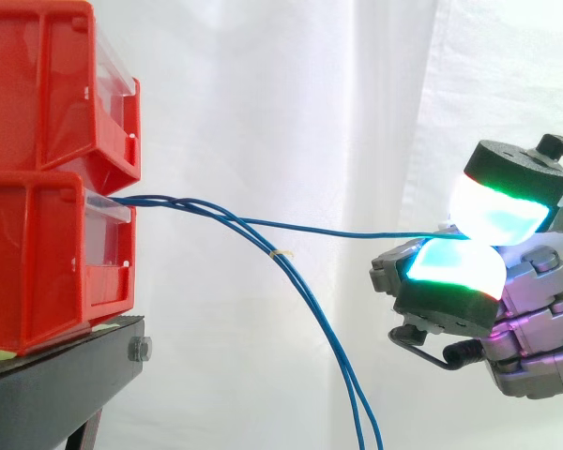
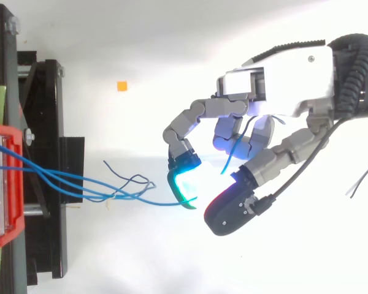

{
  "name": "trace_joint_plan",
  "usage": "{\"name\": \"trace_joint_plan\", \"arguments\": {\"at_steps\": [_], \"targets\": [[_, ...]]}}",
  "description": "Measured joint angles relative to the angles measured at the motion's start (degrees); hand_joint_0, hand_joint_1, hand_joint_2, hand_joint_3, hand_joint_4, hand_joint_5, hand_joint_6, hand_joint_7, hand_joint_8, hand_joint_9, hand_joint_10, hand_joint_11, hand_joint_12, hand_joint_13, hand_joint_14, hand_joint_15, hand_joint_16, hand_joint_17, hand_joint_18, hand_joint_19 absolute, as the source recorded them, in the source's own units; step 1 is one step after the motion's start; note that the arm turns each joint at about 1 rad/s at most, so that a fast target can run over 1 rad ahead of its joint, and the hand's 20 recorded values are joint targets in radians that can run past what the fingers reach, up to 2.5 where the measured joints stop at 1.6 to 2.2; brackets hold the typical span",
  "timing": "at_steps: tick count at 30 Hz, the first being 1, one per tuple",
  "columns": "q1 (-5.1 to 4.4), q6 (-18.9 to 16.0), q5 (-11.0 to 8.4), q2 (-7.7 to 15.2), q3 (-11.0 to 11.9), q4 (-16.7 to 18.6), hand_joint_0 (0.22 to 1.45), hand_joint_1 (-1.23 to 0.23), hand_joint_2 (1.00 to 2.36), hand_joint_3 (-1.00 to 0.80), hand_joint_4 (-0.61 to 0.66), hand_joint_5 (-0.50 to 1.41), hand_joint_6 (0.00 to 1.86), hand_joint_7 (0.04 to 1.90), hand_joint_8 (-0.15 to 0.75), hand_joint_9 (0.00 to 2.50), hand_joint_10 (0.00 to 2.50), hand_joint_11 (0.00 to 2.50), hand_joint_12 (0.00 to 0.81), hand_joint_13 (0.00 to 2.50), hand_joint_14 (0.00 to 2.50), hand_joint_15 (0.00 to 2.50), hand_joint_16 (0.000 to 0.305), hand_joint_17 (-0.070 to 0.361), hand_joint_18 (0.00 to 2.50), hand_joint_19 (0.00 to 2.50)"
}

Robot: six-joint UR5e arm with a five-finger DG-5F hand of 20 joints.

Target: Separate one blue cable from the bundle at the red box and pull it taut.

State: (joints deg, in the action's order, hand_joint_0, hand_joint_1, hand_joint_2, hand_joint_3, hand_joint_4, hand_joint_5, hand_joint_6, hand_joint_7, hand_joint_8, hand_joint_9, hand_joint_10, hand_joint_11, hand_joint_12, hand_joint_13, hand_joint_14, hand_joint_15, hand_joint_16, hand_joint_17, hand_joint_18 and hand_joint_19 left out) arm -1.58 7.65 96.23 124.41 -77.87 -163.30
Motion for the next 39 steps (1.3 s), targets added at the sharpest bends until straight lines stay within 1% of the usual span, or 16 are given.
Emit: {"name": "trace_joint_plan", "arguments": {"at_steps": [7,13,35,36,39], "targets": [[0.00,0.0,0.01,0.0,0.0,0.0,0.60,-0.72,1.02,-0.02,0.06,-0.13,0.86,1.34,0.341,1.17,1.71,1.74,0.407,1.10,1.71,1.70,0.059,0.132,1.43,1.30],[0.00,0.0,0.00,0.0,0.0,0.0,0.60,-0.72,1.02,-0.02,0.06,-0.13,0.86,1.34,0.342,1.17,1.71,1.75,0.397,1.09,1.71,1.70,0.059,0.133,1.43,1.29],[0.00,0.0,-0.01,0.0,0.0,0.0,0.60,-0.72,1.02,-0.02,0.06,-0.13,0.86,1.33,0.343,1.18,1.71,1.73,0.404,1.09,1.71,1.69,0.060,0.136,1.42,1.24],[0.00,0.0,-0.01,0.0,0.0,0.0,0.60,-0.72,1.02,-0.02,0.06,-0.13,0.86,1.34,0.344,1.18,1.71,1.73,0.404,1.09,1.70,1.72,0.060,0.135,1.42,1.25],[0.00,0.0,-0.01,0.0,0.0,0.0,0.60,-0.73,1.02,-0.02,0.06,-0.13,0.86,1.33,0.344,1.18,1.71,1.73,0.401,1.09,1.71,1.70,0.060,0.135,1.42,1.24]]}}
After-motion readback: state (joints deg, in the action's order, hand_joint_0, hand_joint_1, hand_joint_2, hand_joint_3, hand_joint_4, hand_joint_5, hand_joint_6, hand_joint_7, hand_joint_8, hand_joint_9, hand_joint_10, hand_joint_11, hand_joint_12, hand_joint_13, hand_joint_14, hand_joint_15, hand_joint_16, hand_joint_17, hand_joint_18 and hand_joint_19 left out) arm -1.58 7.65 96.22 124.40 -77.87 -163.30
